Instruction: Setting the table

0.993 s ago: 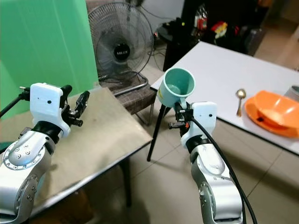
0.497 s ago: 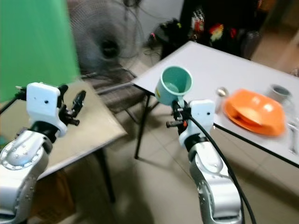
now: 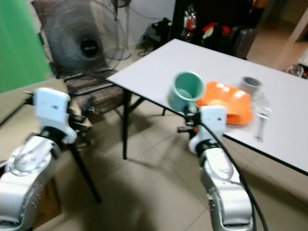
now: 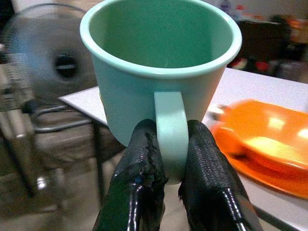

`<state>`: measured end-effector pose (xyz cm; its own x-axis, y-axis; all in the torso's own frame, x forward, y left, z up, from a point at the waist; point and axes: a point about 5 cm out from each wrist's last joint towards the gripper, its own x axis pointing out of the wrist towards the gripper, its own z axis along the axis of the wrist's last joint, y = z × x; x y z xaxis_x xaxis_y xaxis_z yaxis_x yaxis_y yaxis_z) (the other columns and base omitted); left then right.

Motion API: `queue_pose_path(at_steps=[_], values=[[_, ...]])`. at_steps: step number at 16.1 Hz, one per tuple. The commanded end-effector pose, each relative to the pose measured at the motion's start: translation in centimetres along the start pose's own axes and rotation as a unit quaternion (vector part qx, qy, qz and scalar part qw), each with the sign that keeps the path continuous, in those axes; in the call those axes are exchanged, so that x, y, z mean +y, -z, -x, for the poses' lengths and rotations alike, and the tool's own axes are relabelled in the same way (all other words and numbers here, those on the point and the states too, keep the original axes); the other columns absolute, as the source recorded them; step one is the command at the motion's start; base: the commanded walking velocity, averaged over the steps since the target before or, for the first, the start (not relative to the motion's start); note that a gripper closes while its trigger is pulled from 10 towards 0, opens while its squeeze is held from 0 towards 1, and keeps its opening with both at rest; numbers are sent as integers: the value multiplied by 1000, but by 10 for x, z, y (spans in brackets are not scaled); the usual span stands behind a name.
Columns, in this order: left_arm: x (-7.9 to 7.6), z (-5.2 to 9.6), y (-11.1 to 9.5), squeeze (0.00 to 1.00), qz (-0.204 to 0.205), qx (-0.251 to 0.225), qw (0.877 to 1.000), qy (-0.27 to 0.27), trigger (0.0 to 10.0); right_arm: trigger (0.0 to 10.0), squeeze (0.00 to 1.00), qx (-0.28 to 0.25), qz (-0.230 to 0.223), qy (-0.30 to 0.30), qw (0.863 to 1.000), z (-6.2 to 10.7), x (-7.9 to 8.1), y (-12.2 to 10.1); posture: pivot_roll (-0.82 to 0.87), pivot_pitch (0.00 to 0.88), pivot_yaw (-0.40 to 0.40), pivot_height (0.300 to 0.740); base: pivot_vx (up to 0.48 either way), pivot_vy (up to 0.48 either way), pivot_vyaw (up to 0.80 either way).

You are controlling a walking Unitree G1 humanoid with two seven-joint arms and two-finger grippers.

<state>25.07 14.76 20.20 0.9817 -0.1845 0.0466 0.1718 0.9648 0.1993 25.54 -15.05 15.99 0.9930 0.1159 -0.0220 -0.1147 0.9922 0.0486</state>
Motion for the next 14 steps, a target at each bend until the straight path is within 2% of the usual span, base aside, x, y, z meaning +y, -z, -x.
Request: queue_pose_path(at_steps=[1, 12, 14], values=[[3, 0, -2, 0, -7, -5, 1000, -5, 10000, 10000, 0, -14, 0, -4, 1000, -1, 3, -7, 11, 0, -48, 740, 0, -334, -800], [1, -4, 0, 0, -4, -6, 1000, -1, 10000, 10000, 0, -19, 10, 4, 1000, -2, -1, -11, -2, 0, -46, 740, 0, -333, -800], [1, -5, 1, 0, 12, -7, 1000, -12, 10000, 10000, 0, -20, 15, 7, 1000, -4, -3, -12, -7, 0, -48, 740, 0, 0, -281]])
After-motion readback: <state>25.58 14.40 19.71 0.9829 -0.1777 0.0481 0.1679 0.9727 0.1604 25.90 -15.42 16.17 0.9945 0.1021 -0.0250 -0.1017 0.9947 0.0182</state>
